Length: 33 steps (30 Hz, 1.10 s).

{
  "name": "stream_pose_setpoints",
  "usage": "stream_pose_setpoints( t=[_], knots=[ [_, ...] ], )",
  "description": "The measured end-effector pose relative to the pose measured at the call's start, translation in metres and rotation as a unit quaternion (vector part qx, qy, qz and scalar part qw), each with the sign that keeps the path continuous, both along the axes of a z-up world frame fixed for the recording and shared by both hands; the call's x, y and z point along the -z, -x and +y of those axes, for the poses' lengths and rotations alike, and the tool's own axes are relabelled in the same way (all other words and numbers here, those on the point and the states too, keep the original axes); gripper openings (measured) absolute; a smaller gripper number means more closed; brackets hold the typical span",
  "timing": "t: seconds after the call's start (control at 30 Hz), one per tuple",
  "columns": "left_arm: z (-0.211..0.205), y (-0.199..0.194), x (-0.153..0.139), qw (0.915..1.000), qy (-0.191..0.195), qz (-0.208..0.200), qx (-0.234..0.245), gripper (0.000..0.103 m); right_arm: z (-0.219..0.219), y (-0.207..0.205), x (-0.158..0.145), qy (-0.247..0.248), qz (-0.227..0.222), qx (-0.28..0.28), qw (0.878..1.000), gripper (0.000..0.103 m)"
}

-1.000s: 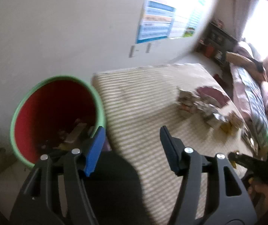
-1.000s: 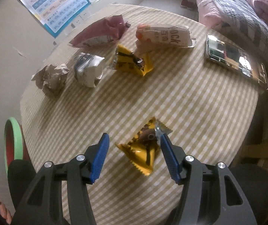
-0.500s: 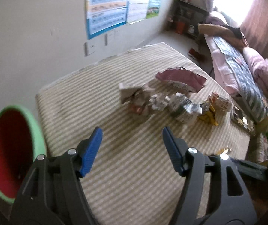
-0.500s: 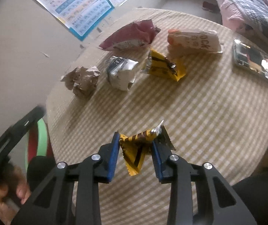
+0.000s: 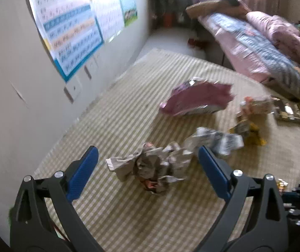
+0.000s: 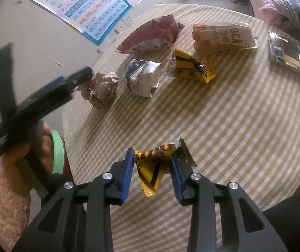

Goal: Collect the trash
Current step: 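Grasp the crumpled paper ball with the left gripper while the right holds the yellow wrapper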

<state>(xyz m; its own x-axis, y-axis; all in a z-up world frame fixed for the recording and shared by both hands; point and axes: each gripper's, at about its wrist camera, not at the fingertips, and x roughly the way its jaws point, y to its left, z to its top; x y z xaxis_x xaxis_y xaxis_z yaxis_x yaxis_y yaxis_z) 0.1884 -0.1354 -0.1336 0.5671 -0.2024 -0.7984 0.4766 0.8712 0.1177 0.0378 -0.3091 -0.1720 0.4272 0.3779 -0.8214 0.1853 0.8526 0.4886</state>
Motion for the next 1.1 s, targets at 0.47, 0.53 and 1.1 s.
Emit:
stream_pose_setpoints(
  t=[0.47,0.53,1.1],
  knots=[
    [-0.002,-0.003,0.041,0.9972,-0.009,0.074,-0.004,0.072,0.004,-0.001,0.004,-0.003,0.006,-0.007,1.0,0.034],
    [-0.003,-0.003,0.046,0.996,-0.005,0.089,-0.009,0.062,0.005,-0.002,0.004,-0.002,0.007,-0.007,1.0,0.034],
    [0.039,0.076,0.02,0.9833,0.077,0.141,-0.086,0.031,0.008,-0.005,0.008,0.002,0.009,-0.008,1.0,0.034]
  ],
)
